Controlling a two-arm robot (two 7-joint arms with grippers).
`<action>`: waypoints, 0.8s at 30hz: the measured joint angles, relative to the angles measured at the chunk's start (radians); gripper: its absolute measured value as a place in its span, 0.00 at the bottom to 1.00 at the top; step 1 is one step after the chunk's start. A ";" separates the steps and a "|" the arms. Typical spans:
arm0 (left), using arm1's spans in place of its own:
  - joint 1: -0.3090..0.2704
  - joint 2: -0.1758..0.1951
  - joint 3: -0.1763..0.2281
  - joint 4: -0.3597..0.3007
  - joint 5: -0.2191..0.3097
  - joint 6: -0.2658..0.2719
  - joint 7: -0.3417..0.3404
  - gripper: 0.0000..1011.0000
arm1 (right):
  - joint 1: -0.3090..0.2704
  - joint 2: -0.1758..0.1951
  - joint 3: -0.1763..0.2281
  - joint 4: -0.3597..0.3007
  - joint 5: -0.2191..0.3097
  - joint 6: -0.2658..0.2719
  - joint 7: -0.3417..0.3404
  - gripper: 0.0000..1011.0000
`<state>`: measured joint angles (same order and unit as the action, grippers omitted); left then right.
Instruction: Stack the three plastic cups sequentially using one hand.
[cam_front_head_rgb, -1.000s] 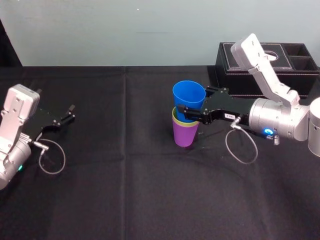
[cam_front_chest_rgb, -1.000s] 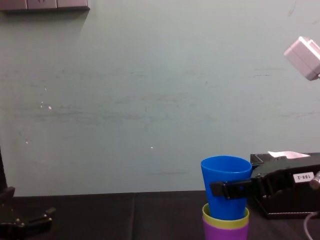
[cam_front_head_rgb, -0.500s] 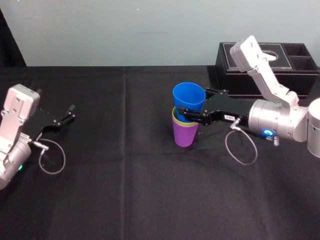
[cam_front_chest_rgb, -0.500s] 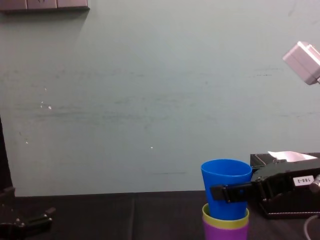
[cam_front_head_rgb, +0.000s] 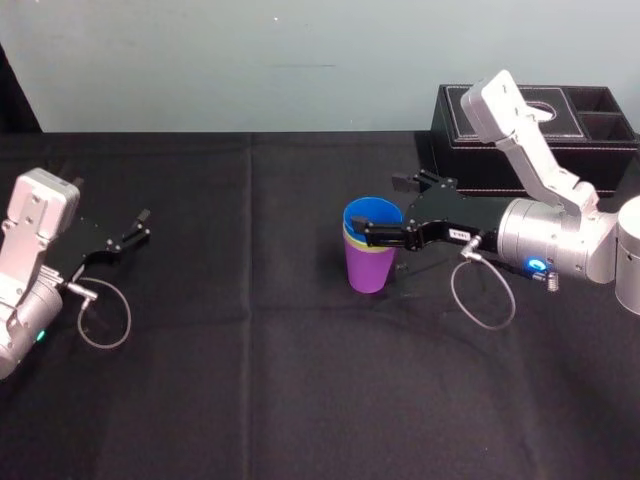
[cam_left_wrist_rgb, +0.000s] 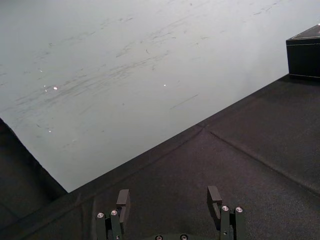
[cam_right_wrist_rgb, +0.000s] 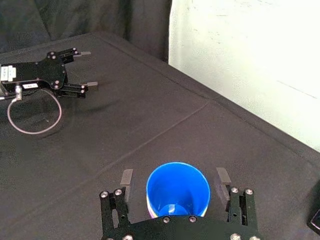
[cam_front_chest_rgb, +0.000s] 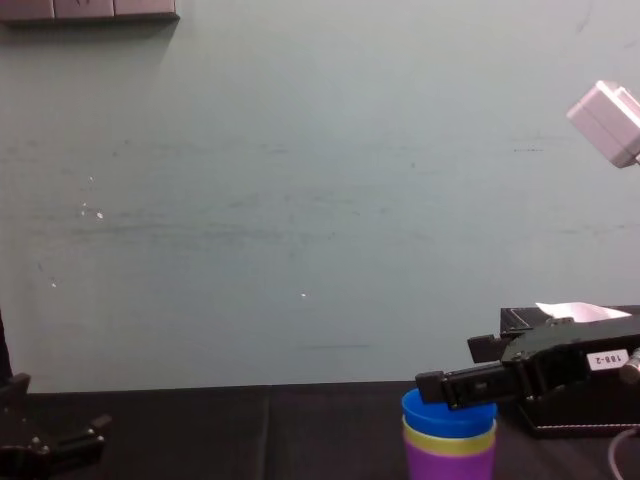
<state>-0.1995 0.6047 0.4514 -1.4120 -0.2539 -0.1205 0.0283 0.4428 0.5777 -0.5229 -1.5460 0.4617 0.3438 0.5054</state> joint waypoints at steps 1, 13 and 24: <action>0.000 0.000 0.000 0.000 0.000 0.000 0.000 1.00 | 0.000 0.000 0.000 0.000 0.000 0.000 0.000 0.99; 0.000 0.000 0.000 0.000 0.000 0.000 0.000 1.00 | 0.000 0.000 0.000 -0.001 0.000 0.000 0.000 0.99; 0.000 0.000 0.000 0.000 0.000 0.000 0.000 1.00 | -0.045 0.015 0.051 -0.046 0.000 -0.033 -0.046 0.99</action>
<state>-0.1995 0.6047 0.4514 -1.4120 -0.2539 -0.1205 0.0283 0.3982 0.5930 -0.4716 -1.5921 0.4619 0.3105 0.4596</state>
